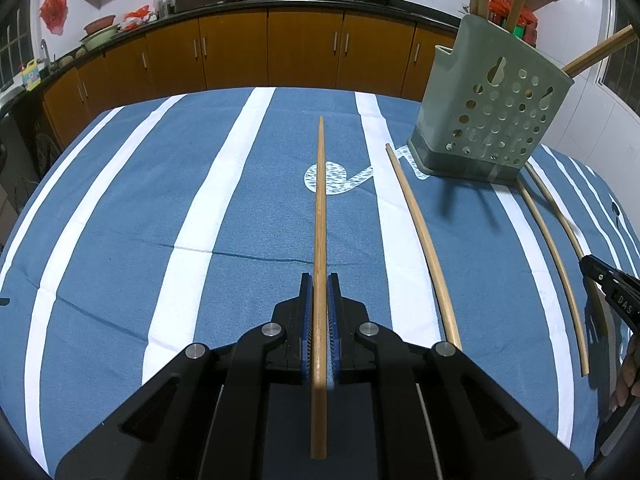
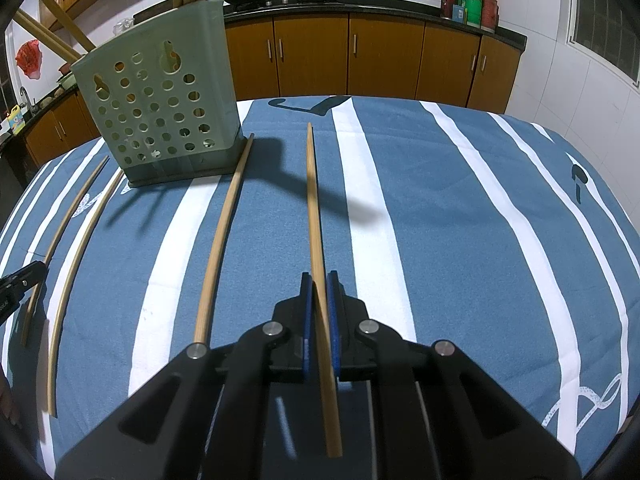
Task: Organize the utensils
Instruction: 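Raise both held chopsticks off the cloth, then lift both held chopsticks upright over the green holder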
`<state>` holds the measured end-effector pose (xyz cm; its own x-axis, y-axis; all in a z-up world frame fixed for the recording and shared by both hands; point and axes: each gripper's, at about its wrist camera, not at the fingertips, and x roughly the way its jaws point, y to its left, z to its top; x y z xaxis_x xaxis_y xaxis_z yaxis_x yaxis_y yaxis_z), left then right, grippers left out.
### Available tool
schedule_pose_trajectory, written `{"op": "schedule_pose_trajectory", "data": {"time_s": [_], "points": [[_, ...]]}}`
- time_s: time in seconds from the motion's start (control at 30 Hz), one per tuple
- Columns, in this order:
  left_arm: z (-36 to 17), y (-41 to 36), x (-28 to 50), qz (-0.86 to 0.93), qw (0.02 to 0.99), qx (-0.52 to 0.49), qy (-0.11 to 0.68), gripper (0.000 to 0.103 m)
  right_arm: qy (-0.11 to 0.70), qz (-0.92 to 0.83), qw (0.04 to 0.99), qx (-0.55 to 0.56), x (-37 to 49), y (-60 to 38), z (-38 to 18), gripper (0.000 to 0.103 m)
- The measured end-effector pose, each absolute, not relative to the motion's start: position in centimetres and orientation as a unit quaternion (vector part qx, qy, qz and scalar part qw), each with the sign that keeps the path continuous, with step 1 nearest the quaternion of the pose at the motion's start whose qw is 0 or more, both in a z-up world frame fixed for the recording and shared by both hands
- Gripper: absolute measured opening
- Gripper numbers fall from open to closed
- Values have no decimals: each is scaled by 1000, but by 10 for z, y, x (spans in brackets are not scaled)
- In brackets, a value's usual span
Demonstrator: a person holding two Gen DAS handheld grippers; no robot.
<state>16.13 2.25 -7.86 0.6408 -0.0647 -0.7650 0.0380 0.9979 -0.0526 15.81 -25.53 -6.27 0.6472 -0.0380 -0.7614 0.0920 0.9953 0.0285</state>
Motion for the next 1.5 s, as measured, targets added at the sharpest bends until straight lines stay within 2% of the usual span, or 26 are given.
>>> {"op": "schedule_pose_trajectory", "data": {"time_s": [1.07,1.23,1.5], "points": [[-80,19,152,-29,905,9,424,8,418,-29,907,37,148,-259,-65,8],[-67,21,149,-34,909,3,416,8,382,-30,922,50,139,-266,-39,8],[3,27,136,-55,942,-30,331,8,291,-27,954,64,119,-270,25,8]]}}
